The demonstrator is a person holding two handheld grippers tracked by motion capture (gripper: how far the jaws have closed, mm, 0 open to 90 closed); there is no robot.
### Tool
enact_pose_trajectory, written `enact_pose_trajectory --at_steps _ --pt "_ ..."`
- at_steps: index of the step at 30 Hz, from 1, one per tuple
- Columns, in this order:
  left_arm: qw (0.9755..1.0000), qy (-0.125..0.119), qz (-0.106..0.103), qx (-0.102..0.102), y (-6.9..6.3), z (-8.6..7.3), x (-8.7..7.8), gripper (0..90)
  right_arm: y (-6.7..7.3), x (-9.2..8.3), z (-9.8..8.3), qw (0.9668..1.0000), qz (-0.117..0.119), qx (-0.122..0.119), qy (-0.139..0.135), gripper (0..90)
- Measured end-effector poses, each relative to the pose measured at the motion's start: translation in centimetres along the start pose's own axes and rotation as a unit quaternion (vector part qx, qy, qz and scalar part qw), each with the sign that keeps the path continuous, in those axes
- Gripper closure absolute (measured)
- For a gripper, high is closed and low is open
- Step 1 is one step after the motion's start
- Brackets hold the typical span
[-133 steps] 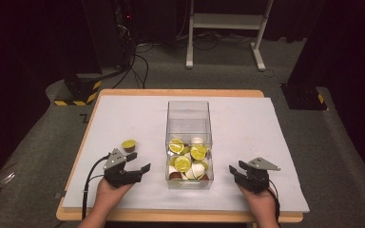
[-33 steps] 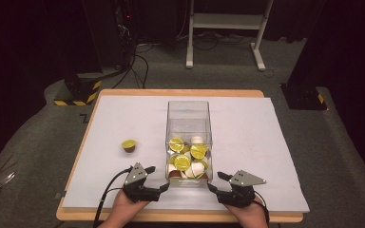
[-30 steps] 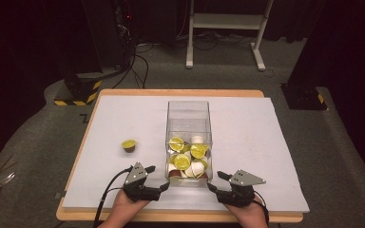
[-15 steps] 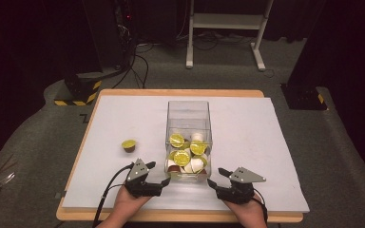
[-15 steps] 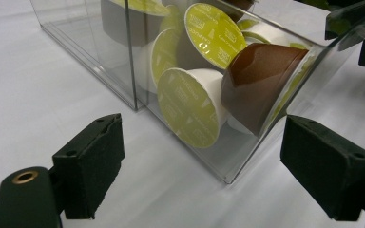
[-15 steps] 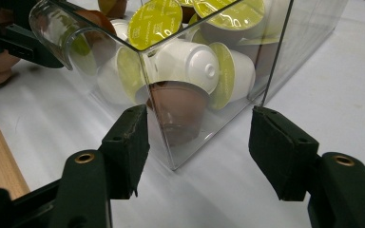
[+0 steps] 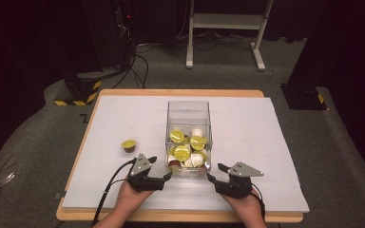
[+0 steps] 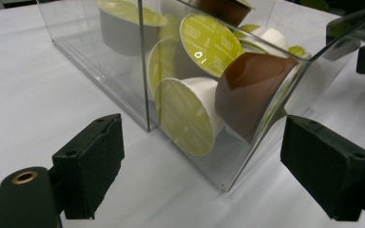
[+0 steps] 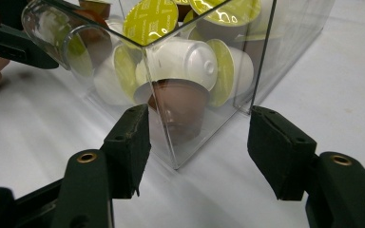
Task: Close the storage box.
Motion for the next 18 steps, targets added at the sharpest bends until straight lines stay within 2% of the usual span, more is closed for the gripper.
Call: enact_pose_trajectory --at_steps 9,18 --pt "1.0 -0.005 0.005 -0.004 0.1 0.5 0.8 15.0 -0.6 0.6 0.4 0.9998 -0.015 0.012 0.0 38.9" --pt "0.9999 -0.006 0.011 -0.003 0.5 0.8 1.3 15.0 -0.9 1.3 0.7 0.9993 -0.035 0.001 0.01 37.5"
Point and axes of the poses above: each handheld gripper's, and its own axes: x roughly forward along the jaws, z roughly out of its top, y roughly to its left, the point moved 4 cm from there along x, roughly forward along the jaws, and after that the axes turned 2 degrees about z, right-handed, at the moved point
